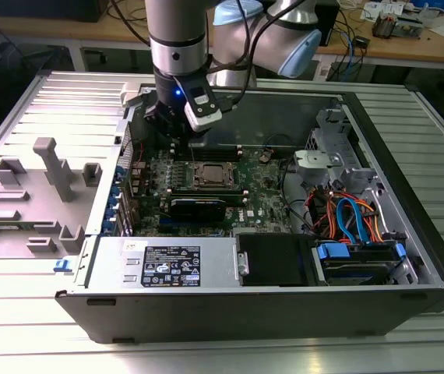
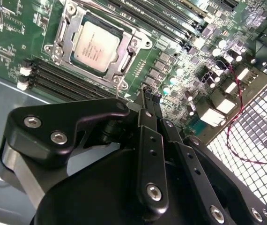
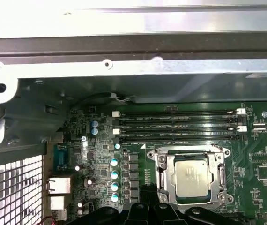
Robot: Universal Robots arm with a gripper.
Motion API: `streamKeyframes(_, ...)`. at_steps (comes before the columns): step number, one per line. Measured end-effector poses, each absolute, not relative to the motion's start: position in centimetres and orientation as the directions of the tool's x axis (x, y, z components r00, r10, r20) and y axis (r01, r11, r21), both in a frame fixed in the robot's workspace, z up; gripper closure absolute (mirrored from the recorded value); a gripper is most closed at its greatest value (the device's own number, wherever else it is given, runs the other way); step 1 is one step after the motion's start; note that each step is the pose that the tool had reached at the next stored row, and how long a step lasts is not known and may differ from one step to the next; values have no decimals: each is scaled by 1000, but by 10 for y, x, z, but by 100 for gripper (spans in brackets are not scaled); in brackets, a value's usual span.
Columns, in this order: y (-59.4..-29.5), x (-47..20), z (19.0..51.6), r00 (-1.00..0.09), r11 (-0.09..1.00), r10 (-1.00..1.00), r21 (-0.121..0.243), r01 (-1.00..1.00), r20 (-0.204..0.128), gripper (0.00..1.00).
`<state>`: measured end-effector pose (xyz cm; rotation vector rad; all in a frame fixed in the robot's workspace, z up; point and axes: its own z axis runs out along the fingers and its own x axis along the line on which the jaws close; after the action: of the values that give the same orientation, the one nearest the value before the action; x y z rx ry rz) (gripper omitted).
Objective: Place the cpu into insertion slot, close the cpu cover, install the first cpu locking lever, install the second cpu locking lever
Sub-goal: 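Install the first cpu locking lever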
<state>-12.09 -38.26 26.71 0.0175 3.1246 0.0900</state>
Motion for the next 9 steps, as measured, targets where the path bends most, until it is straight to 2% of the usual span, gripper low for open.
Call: streamKeyframes(9, -375, -122, 267, -1000, 998, -18, 58, -19, -15, 89)
